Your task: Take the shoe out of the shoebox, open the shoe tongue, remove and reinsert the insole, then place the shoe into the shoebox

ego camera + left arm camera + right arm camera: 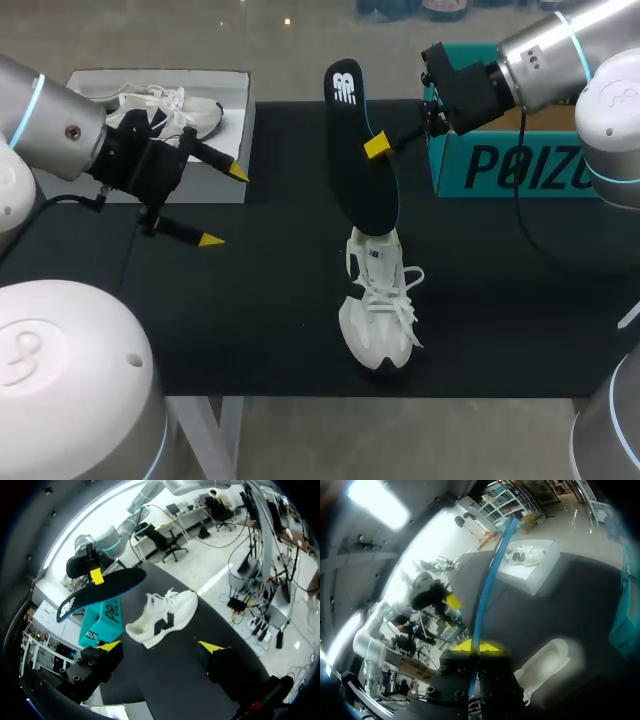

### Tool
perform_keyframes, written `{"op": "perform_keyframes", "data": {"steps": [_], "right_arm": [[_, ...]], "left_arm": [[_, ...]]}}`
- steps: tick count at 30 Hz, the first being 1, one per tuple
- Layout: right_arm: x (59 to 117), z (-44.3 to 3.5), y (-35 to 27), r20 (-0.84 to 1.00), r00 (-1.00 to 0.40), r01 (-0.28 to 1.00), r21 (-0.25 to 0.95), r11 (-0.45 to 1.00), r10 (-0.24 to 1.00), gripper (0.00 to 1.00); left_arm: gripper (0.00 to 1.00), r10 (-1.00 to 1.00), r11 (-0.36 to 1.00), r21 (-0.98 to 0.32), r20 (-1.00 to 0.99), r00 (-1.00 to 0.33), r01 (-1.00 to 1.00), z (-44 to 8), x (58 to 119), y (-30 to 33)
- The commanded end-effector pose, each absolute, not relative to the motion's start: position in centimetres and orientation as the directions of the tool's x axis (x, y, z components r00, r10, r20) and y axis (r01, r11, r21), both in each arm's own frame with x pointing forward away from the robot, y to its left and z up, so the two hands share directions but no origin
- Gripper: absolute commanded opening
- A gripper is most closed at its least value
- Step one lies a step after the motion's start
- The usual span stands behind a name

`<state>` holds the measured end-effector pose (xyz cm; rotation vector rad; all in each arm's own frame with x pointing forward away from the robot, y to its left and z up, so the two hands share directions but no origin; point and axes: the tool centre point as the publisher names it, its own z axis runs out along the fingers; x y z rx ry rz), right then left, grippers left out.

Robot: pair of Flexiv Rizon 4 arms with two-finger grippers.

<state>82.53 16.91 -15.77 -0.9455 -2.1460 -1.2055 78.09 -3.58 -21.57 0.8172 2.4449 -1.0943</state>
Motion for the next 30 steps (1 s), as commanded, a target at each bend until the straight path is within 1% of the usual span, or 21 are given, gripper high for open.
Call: {"op": "perform_keyframes", "data": {"steps": [1,7,13,19,22,30], "right_arm": [[82.5,-15.8,17.0,0.701,-0.633,0.769,0.523,0.367,0.329,0.0],[85.4,-17.9,16.3,0.692,-0.64,0.762,0.518,0.388,0.334,0.0],[87.2,-20.6,14.9,0.67,-0.651,0.757,0.539,0.369,0.357,0.0],[88.9,-22.1,14.0,0.682,-0.625,0.781,0.557,0.284,0.381,0.0],[89.6,-22.7,13.7,0.691,-0.612,0.788,0.578,0.213,0.386,0.0],[90.3,-24.5,14.5,0.667,-0.638,0.757,0.636,0.154,0.384,0.0]], "left_arm": [[1.0,0.366,0.541,-0.562,-0.512,-0.777,0.625,-21.5,78.0,-3.6],[1.0,0.366,0.541,-0.562,-0.512,-0.777,0.625,-21.5,78.0,-3.6],[1.0,0.366,0.541,-0.562,-0.512,-0.777,0.625,-21.5,78.0,-3.6],[1.0,0.366,0.541,-0.562,-0.512,-0.777,0.625,-21.5,78.0,-3.6],[1.0,0.366,0.541,-0.562,-0.512,-0.777,0.625,-21.5,78.0,-3.6],[1.0,0.366,0.541,-0.562,-0.512,-0.777,0.625,-21.5,78.0,-3.6]]}}
